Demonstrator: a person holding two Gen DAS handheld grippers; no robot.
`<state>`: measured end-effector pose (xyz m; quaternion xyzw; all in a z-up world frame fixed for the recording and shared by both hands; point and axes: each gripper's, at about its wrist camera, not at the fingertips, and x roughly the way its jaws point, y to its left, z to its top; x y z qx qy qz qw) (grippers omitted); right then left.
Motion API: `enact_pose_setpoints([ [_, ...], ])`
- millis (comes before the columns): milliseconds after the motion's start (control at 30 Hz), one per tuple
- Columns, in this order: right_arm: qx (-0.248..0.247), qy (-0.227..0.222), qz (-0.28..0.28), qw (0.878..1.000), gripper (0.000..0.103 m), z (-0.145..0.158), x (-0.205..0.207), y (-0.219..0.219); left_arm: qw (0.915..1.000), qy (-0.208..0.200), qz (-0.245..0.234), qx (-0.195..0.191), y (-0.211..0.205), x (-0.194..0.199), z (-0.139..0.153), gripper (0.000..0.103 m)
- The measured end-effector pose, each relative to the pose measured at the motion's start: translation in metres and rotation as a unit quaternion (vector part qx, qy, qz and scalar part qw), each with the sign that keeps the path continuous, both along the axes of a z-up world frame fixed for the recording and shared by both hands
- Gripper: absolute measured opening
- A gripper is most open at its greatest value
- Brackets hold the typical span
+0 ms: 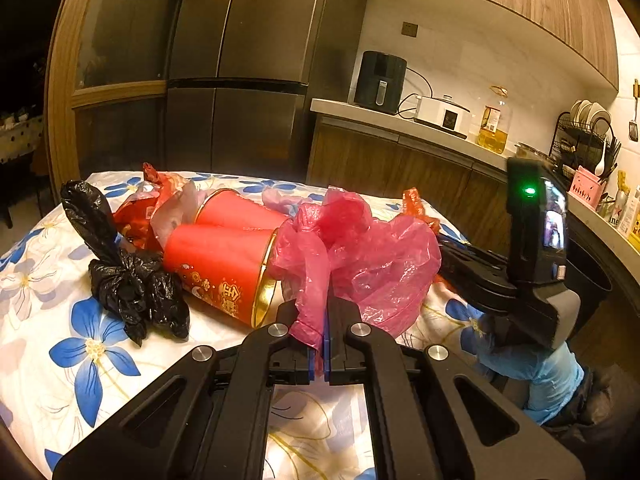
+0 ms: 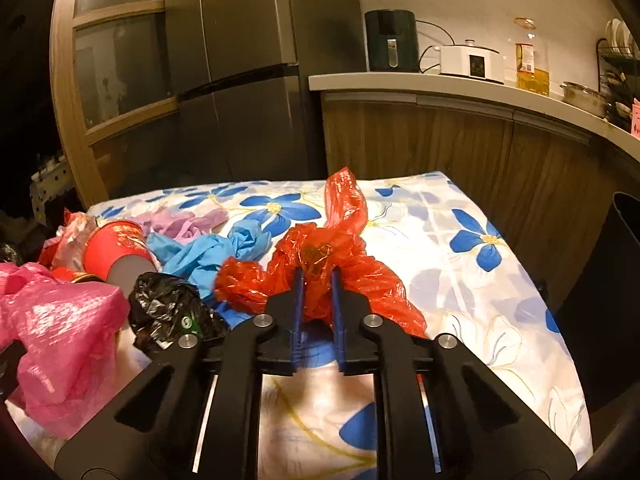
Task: Collect trash
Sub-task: 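Grasp the pink bag with the left tool while the right tool grasps the orange bag, then carry the pink and orange bags over the black trash bin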
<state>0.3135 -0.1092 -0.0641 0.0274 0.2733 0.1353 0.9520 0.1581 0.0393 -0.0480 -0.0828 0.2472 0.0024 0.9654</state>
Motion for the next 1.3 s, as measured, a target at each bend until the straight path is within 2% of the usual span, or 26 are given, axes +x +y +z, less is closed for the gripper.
enact_pose_setpoints([
  [333, 0.029, -0.033, -0.042, 0.998, 0.006, 0.024, -0.058, -0.055, 0.9999, -0.006, -0.009, 0.011, -0.020, -0.009, 0.007, 0.002],
  [633, 0.027, -0.059, -0.071, 0.995, 0.005, 0.045, -0.107, -0.097, 0.9984, -0.022, -0.049, 0.020, -0.061, -0.009, 0.024, 0.002],
  [933, 0.019, -0.081, -0.133, 0.988, 0.005, 0.065, -0.138, -0.155, 0.9922, -0.043, -0.113, 0.027, -0.129, 0.004, 0.041, 0.002],
  [1300, 0.018, -0.106, -0.219, 0.970, 0.005, 0.084, -0.155, -0.240, 0.9776, -0.075, -0.194, 0.031, -0.223, 0.030, 0.063, 0.002],
])
